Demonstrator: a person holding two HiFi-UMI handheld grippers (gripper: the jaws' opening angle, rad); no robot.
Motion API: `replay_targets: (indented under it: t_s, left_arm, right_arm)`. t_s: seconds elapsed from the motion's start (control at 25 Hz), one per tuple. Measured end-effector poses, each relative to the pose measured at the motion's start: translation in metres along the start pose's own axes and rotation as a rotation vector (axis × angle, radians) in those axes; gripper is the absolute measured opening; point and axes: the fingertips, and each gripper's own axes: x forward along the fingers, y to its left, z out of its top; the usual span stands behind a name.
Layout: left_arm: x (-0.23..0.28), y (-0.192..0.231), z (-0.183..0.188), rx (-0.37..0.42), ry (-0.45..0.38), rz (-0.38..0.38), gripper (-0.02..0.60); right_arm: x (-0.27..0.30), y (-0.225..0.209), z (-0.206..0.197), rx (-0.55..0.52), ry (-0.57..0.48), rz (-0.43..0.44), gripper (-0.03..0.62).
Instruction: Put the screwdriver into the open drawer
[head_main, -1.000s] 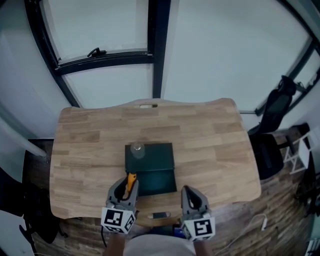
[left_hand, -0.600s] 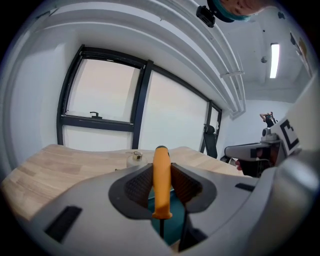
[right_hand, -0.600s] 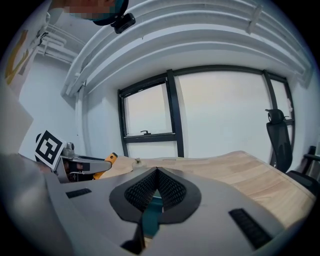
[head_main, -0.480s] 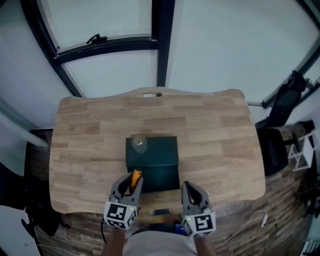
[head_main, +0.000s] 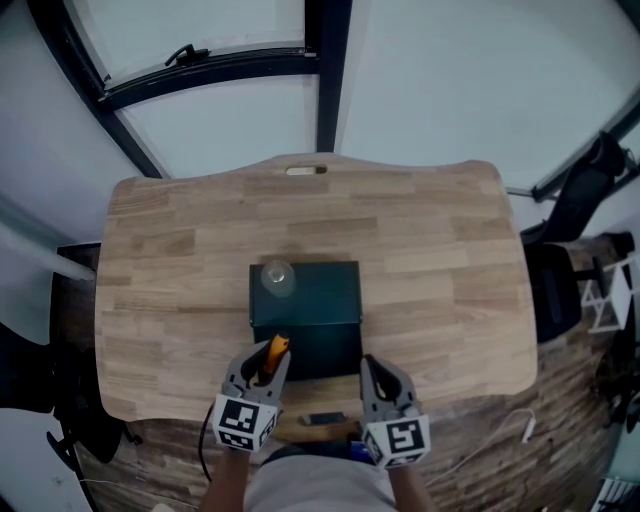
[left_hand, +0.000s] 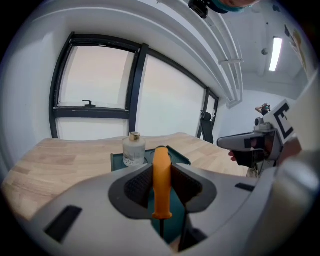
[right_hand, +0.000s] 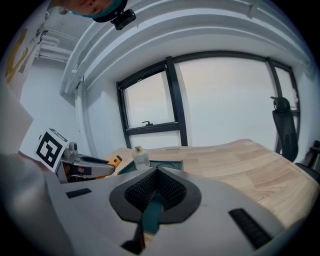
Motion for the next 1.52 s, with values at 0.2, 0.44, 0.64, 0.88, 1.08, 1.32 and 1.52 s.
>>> replay_targets:
  t_s: [0.2,0.44,0.64,0.88,1.08,1.32,1.52]
  left_arm:
    - [0.009,-0.001,-0.006,0.042,0.036,-0.014,0.114]
    - [0.018,-0.007,-0.017,0.074,0.079,-0.046,0.114]
    - [0.025,-0.016,-0.023,0.125,0.115,-0.089,0.114]
    - [0.034,-0.022,-0.027,0.162,0.143,-0.119,0.114]
    - [0.041,-0.026,-0.034,0.177,0.177,-0.142,0.114]
    - [0.048,-0.030,-0.044,0.208,0.218,-0.173,0.114]
    - [0.053,-0.034,-0.053,0.227,0.236,-0.191,0.114]
  right_arm:
    - [0.009,0.001,-0.008,-0.003,0.030,0.015,-0.003]
    - [0.015,0.004,-0.017,0.002,0.054,0.027,-0.003]
    - [0.019,0.001,-0.020,0.008,0.073,0.032,-0.003]
    - [0.024,-0.001,-0.025,0.014,0.089,0.043,-0.003]
    - [0.028,-0.001,-0.028,0.040,0.099,0.056,-0.003]
    - [0.035,-0.002,-0.034,0.054,0.126,0.064,-0.003]
    - [0.038,-0.003,-0.041,0.056,0.149,0.070,-0.003]
